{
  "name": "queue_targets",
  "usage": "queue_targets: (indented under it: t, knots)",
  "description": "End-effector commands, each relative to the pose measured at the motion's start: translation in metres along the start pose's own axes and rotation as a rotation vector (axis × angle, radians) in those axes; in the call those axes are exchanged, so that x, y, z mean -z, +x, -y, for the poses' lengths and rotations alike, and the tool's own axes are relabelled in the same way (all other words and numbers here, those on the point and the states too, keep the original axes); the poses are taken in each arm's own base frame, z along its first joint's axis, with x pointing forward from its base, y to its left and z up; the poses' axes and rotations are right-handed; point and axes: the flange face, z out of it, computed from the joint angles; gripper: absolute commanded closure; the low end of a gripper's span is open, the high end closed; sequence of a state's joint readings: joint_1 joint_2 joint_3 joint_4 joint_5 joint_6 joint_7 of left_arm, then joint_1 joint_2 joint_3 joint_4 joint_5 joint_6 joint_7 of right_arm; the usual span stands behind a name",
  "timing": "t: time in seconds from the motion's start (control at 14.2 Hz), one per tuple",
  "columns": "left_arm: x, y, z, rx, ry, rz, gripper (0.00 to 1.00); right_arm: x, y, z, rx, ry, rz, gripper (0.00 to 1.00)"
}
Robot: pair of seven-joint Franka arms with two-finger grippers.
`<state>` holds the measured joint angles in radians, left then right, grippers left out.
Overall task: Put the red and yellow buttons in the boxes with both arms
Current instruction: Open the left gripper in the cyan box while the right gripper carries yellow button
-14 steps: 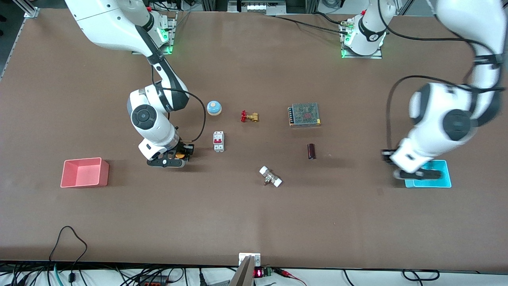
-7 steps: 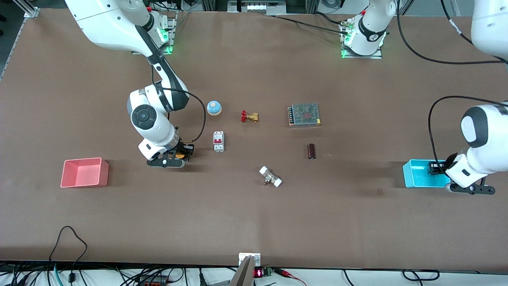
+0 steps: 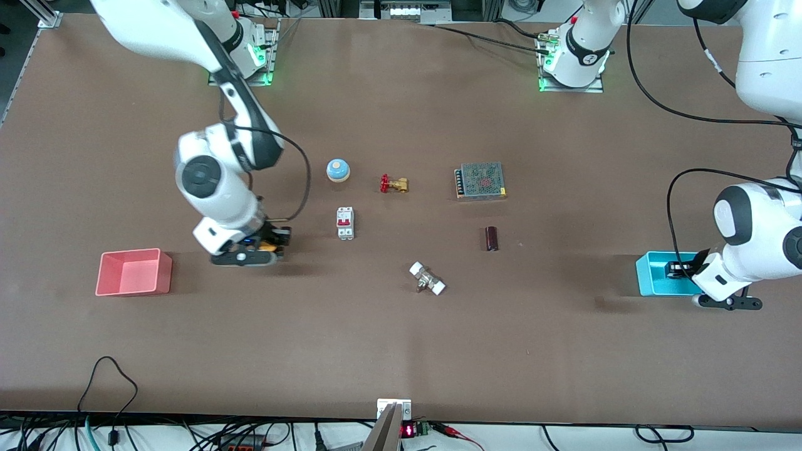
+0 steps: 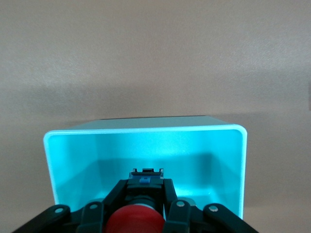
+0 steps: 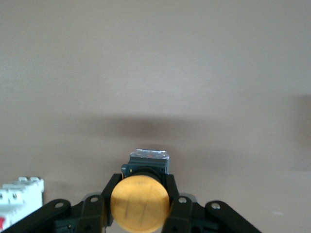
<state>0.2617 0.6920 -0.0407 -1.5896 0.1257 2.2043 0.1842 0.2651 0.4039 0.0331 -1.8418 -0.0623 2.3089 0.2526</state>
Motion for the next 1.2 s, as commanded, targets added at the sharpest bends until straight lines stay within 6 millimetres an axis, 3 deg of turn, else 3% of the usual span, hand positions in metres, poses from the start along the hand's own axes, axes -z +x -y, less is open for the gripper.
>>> queue_targets:
  t: [0.0, 0.07, 0.14, 0.28, 0.35, 0.49, 0.7, 0.98, 1.12]
  knots:
    - [-0.004, 0.005, 0.001, -0.017, 0.013, 0.004, 0.85, 0.052, 0.009, -0.084, 0.06, -0.015, 0.027, 0.64]
    - [-0.005, 0.005, 0.001, -0.017, 0.013, 0.004, 0.83, 0.064, 0.015, -0.108, 0.086, -0.014, 0.037, 0.64]
    - [-0.009, 0.005, 0.001, -0.017, 0.011, 0.008, 0.74, 0.071, 0.021, -0.14, 0.113, -0.011, 0.034, 0.64]
    - [-0.006, 0.005, 0.001, -0.023, 0.012, 0.005, 0.11, 0.068, 0.022, -0.192, 0.151, -0.005, 0.032, 0.64]
    - [-0.003, 0.005, 0.0, -0.025, 0.011, 0.008, 0.0, 0.059, 0.021, -0.21, 0.159, 0.012, 0.039, 0.64]
    - [0.014, 0.006, 0.001, -0.023, 0.018, -0.009, 0.0, 0.045, 0.027, -0.234, 0.17, 0.039, 0.023, 0.64]
    - [0.067, 0.0, -0.011, -0.036, 0.016, 0.023, 0.0, 0.017, 0.034, -0.263, 0.166, 0.052, -0.001, 0.64]
    - [0.161, -0.014, -0.053, -0.078, 0.035, 0.051, 0.0, -0.003, 0.034, -0.284, 0.167, 0.041, -0.026, 0.64]
    - [0.212, -0.018, -0.06, -0.073, 0.026, 0.088, 0.0, -0.012, 0.03, -0.301, 0.152, 0.04, -0.017, 0.64]
